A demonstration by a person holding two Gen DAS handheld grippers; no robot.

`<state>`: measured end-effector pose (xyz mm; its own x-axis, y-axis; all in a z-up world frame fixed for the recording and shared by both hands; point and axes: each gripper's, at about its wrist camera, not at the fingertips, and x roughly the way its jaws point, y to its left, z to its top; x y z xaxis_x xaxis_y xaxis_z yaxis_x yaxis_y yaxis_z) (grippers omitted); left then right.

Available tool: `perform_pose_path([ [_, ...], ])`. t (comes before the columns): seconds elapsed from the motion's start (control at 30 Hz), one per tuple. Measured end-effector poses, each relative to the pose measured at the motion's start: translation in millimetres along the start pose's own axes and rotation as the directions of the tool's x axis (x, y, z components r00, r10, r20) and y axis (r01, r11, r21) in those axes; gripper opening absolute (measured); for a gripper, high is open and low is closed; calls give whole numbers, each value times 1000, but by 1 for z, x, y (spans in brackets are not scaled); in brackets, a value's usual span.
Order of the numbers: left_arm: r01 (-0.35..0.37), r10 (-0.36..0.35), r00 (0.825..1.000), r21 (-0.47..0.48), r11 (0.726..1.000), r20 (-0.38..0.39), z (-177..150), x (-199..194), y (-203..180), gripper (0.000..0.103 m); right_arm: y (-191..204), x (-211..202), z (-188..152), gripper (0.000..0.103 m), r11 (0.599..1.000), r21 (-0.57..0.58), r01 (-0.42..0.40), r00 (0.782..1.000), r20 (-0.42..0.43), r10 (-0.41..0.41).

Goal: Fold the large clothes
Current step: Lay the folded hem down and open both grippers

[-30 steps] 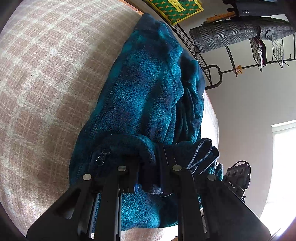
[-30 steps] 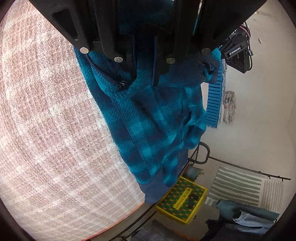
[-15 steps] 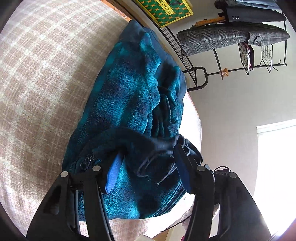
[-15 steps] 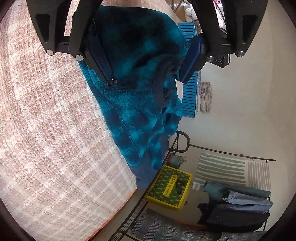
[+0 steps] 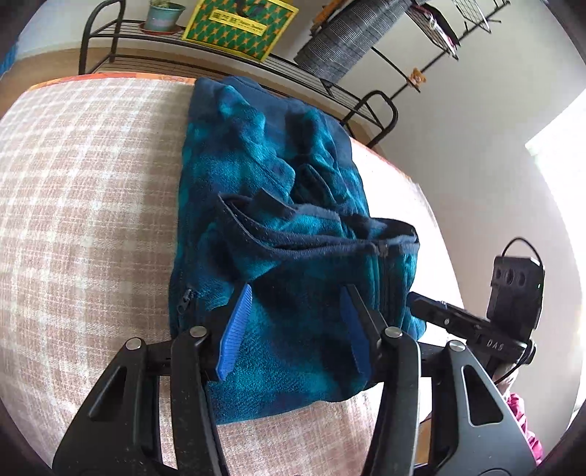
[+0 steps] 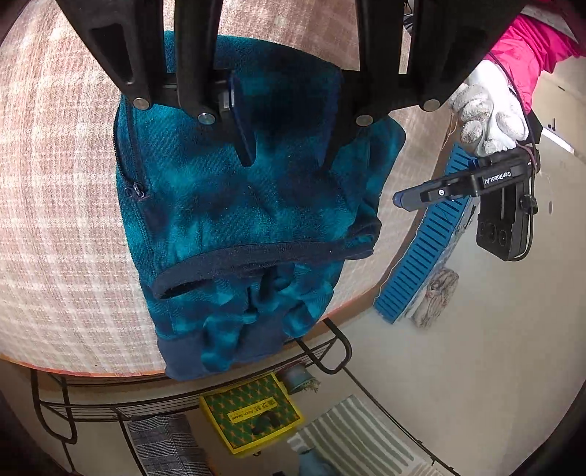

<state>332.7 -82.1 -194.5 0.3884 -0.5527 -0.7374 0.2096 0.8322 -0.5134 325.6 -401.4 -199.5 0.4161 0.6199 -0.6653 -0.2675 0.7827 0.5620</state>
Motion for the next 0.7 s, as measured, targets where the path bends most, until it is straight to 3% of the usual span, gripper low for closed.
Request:
perform_pose_path([
  [0.1, -52, 51, 999, -5, 999, -18, 5, 24, 3, 45, -11, 4, 3, 38, 997, 21, 72, 997, 15, -72],
  [0.17, -95, 95, 995, -15, 995, 9, 14, 35, 10, 45, -27, 7, 4, 33, 982, 46, 183, 983, 12, -184],
  [0.23, -214, 212, 976, 33, 976, 55, 25, 47, 14, 40, -43, 9, 0, 22, 953, 50, 299, 954, -14, -299],
  [0.27, -277, 273, 960, 48, 960, 69, 29, 53, 18, 29, -48, 10, -1, 17, 939, 41, 343, 939, -25, -342],
  [0.3, -289, 286, 956, 31, 957, 61, 31, 59, 26, 28, -50, 9, -3, 17, 936, 36, 350, 937, -23, -349],
  [0.37, -266, 265, 962, 4, 964, 58, 31, 61, 32, 28, -50, 3, -5, 17, 942, 33, 335, 942, -23, -335],
  [0.47, -277, 273, 959, 48, 960, 78, 30, 52, 21, 28, -37, -8, -2, 21, 934, -16, 357, 934, 9, -357],
  [0.6, -175, 170, 982, 62, 983, 80, 30, 34, 10, 28, -9, -19, 6, 26, 963, -74, 261, 962, 97, -253],
  [0.7, -121, 114, 991, 112, 986, 71, 24, 30, -8, 28, 15, -8, 10, 32, 933, -173, 315, 945, 146, -292],
])
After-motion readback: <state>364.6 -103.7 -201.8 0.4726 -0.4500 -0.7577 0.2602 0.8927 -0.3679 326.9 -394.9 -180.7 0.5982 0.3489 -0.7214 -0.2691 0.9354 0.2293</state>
